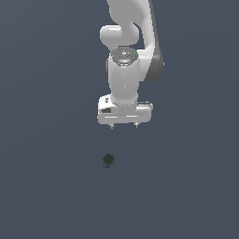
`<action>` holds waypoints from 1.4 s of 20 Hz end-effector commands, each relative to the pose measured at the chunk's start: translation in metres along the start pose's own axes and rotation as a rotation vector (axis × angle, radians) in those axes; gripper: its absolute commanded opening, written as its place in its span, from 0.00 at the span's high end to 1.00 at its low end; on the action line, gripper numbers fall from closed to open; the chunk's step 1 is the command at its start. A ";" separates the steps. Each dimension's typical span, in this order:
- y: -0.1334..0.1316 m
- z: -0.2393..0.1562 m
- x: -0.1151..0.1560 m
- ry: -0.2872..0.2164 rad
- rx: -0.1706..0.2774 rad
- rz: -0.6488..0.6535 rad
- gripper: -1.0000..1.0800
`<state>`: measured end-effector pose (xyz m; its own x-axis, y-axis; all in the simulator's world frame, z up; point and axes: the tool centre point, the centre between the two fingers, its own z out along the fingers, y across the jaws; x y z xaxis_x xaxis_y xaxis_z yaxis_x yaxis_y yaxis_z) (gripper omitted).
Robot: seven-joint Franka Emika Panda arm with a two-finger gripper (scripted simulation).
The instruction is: Pick up the object and move it to a goal position.
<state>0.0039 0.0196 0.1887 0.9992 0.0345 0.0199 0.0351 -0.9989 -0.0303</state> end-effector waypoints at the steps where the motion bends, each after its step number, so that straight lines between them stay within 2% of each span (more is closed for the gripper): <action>1: 0.002 0.003 0.003 -0.001 0.000 0.008 0.04; 9: 0.019 0.028 0.026 -0.005 -0.004 0.060 0.04; 19: 0.056 0.085 0.063 -0.012 -0.020 0.166 0.04; 28: 0.076 0.119 0.078 -0.016 -0.031 0.218 0.04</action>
<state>0.0844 -0.0482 0.0728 0.9843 -0.1763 -0.0003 -0.1763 -0.9843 -0.0030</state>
